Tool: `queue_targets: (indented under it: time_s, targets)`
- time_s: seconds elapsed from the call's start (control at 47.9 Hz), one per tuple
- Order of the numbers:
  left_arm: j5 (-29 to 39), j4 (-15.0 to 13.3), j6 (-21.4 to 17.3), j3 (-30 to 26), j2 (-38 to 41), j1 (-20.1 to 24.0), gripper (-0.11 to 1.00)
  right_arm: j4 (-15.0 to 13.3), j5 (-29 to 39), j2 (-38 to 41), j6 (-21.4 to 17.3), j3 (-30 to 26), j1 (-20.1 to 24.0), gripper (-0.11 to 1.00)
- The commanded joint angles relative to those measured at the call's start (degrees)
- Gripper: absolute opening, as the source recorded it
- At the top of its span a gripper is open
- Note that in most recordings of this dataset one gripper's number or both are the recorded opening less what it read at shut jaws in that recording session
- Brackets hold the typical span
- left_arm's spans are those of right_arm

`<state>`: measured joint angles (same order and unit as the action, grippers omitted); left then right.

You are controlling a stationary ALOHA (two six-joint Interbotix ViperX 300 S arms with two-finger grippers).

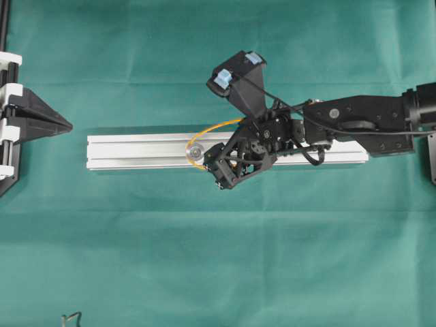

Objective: Hook the rubber onto the shaft.

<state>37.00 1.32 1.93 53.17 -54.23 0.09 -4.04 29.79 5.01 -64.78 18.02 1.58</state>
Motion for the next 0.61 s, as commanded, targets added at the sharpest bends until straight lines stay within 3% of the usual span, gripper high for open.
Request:
queue_targets:
  time_s: [0.0, 0.334, 0.585]
  targets:
    - [-0.6, 0.2, 0.0, -1.8, 0.2, -0.1, 0.02, -1.0, 1.1, -2.5, 0.1, -2.4, 0.0, 0.91]
    - [-0.5, 0.2, 0.0, -1.9, 0.2, -0.1, 0.02, -3.7, 5.6, -5.4, 0.1, -5.6, -0.7, 0.91]
    - [-0.5, 0.2, 0.0, -1.9, 0.1, -0.1, 0.02, -4.0, 6.2, -5.5, 0.5, -5.4, -1.0, 0.91]
